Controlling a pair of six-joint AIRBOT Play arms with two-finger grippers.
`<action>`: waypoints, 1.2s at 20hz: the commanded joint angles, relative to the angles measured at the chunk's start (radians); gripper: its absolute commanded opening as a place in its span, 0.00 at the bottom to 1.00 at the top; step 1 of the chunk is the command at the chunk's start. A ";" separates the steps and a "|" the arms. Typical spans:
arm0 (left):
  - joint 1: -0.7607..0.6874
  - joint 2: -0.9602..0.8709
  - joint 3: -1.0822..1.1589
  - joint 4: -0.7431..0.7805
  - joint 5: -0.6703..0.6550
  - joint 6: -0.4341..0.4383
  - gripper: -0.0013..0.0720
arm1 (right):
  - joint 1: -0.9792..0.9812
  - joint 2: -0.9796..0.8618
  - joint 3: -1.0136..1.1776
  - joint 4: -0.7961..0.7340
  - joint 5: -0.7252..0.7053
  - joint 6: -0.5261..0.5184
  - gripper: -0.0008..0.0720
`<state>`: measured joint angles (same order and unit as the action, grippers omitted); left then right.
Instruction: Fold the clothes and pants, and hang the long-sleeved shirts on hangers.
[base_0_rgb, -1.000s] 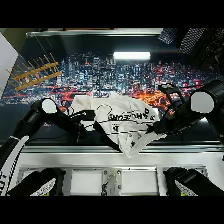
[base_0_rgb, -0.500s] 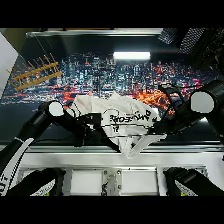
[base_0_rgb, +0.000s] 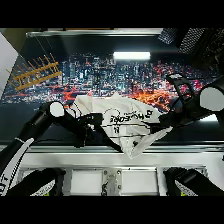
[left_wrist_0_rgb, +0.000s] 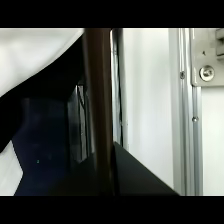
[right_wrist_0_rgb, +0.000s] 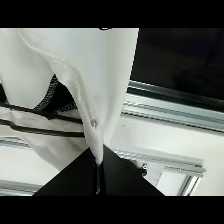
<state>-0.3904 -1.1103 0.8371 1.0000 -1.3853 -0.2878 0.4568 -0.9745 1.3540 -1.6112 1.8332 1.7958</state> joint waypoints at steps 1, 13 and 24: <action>-0.004 -0.001 0.000 -0.070 0.071 -0.016 0.03 | 0.022 0.000 0.047 0.054 0.000 0.007 0.03; -0.011 -0.175 0.158 -0.166 0.084 -0.069 0.03 | 0.194 -0.001 0.094 0.121 -0.208 0.132 0.03; -0.011 -0.172 0.157 -0.165 0.068 -0.068 0.03 | 0.319 -0.110 0.094 0.159 -0.512 0.111 0.03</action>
<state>-0.4007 -1.2812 0.9932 0.8333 -1.3014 -0.3584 0.7597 -1.0569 1.4475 -1.4544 1.4071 1.9209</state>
